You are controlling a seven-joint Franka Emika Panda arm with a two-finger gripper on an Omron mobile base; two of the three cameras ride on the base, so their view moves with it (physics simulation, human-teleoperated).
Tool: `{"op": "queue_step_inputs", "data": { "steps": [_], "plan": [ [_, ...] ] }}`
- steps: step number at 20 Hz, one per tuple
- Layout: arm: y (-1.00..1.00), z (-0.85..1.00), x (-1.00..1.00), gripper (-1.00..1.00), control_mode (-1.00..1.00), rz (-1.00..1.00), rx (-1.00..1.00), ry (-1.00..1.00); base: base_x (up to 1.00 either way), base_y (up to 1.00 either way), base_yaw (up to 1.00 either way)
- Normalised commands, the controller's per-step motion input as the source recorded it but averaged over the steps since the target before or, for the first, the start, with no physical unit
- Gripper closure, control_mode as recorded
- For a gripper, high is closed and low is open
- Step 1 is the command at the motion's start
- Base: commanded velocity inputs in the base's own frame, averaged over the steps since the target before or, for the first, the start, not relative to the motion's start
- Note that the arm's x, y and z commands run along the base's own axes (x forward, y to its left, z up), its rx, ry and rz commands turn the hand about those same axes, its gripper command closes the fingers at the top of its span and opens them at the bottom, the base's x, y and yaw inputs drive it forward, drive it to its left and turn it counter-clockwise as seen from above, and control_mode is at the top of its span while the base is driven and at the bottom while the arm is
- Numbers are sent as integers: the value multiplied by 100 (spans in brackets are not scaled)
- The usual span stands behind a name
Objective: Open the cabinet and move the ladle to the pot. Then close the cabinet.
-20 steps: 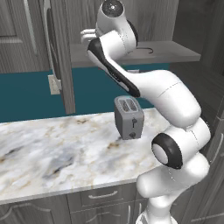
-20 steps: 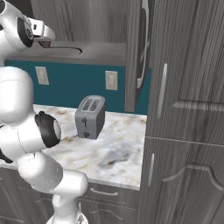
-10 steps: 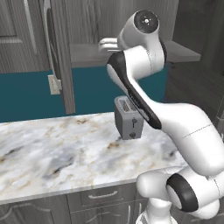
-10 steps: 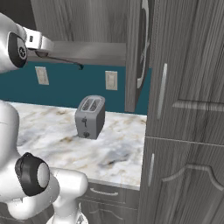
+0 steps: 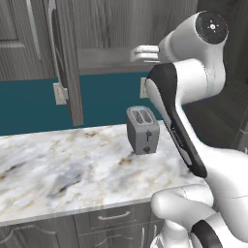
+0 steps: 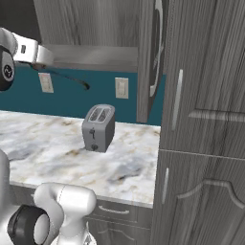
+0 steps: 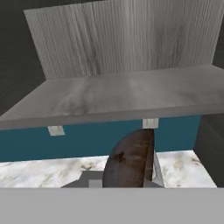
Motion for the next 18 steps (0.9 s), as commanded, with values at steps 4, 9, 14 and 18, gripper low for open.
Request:
{"op": "queue_step_inputs", "data": {
  "steps": [4, 9, 14, 18],
  "plan": [
    [-42, 0, -96, 100, -100, 0, 1, 20, 0, 0, 0],
    [-34, -4, -81, 100, -100, 0, 0, 26, 0, 0, 0],
    [-17, -11, -28, 100, -100, 0, 4, 28, 0, 0, 0],
    [0, -14, 0, 100, -100, 1, 5, 32, 0, 0, 0]
  ]
}}
